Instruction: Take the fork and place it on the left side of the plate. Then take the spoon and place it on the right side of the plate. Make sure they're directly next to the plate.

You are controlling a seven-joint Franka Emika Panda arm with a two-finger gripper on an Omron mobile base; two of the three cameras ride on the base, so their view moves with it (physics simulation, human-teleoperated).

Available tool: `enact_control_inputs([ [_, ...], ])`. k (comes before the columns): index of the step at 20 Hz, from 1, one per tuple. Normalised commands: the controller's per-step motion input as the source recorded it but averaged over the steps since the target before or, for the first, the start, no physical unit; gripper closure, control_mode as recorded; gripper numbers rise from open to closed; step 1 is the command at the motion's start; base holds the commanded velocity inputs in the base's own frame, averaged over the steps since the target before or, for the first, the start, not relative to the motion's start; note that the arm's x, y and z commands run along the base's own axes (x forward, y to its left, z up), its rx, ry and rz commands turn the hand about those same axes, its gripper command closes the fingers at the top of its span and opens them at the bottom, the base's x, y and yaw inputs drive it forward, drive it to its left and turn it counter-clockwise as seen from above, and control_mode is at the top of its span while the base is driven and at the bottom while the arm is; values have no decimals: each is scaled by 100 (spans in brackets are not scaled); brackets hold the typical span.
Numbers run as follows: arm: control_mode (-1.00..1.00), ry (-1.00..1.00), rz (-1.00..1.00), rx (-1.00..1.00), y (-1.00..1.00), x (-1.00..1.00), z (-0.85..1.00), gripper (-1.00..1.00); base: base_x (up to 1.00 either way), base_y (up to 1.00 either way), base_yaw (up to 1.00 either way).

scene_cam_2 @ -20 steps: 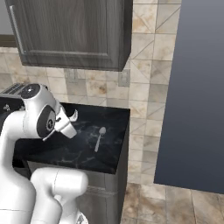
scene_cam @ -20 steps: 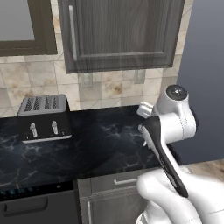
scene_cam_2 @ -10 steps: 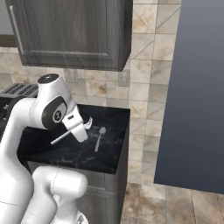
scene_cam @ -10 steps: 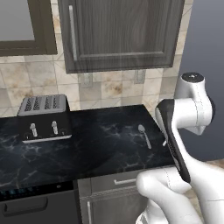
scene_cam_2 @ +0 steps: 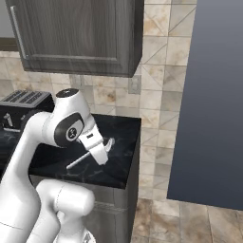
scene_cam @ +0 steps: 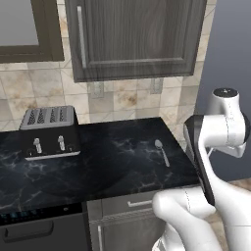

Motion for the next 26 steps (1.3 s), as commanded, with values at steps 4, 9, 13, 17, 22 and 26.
enact_control_inputs([
  [4,100,2,0,-4,-14,-2,-30,100,-1,-1,0],
  [9,100,0,0,0,0,0,0,100,-6,0,7],
  [13,100,0,0,0,0,0,0,100,-9,0,23],
  [17,100,0,0,0,0,0,0,100,-8,0,38],
  [22,100,0,0,0,0,0,0,100,-10,0,57],
  [26,100,0,0,0,0,0,0,100,-32,0,66],
])
